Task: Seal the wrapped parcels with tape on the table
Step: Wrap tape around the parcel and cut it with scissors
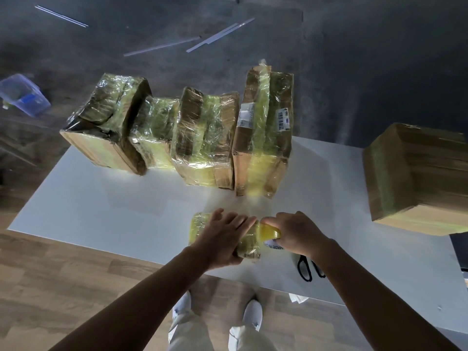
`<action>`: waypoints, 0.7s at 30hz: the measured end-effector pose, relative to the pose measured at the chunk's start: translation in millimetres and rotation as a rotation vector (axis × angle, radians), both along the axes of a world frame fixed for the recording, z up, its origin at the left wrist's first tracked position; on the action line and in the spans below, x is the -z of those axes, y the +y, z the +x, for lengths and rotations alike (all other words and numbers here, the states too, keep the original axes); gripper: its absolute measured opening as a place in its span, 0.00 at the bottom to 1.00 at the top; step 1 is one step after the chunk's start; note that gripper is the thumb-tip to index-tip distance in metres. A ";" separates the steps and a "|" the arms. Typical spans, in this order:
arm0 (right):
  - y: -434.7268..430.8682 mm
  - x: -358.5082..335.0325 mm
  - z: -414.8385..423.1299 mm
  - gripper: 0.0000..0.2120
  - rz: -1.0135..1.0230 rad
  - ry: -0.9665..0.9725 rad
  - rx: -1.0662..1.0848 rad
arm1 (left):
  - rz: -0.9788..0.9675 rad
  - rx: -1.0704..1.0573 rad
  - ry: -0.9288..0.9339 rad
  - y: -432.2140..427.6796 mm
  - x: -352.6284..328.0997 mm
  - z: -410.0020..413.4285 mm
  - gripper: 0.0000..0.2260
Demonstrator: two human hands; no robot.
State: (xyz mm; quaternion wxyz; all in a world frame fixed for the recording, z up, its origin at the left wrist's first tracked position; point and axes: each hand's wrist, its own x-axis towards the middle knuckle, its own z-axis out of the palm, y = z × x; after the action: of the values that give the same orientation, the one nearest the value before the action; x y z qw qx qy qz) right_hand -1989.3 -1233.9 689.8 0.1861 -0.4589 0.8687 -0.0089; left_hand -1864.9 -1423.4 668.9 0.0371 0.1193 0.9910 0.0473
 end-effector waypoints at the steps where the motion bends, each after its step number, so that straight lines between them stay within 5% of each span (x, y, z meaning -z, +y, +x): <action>1: -1.9 2.5 0.7 0.24 -0.006 0.009 0.004 | -0.035 -0.018 -0.030 5.3 -2.5 -2.1 0.41; 11: -4.0 10.3 6.5 0.25 -0.016 0.093 -0.008 | -0.107 -0.201 -0.180 38.4 -14.0 -20.9 0.35; 16: 1.1 1.3 8.5 0.25 -0.079 -0.032 0.070 | 0.096 -0.179 -0.113 25.9 -13.0 -6.4 0.44; 21: 4.1 -47.3 18.5 0.32 -0.357 -0.186 0.127 | 0.355 -0.071 0.161 -15.0 -19.9 17.3 0.46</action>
State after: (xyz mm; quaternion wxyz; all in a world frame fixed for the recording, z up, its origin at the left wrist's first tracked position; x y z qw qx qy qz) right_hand -1970.8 -1229.9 737.1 0.1802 -0.4260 0.8597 -0.2169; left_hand -1847.6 -1438.4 688.8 -0.0657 0.0922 0.9705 0.2128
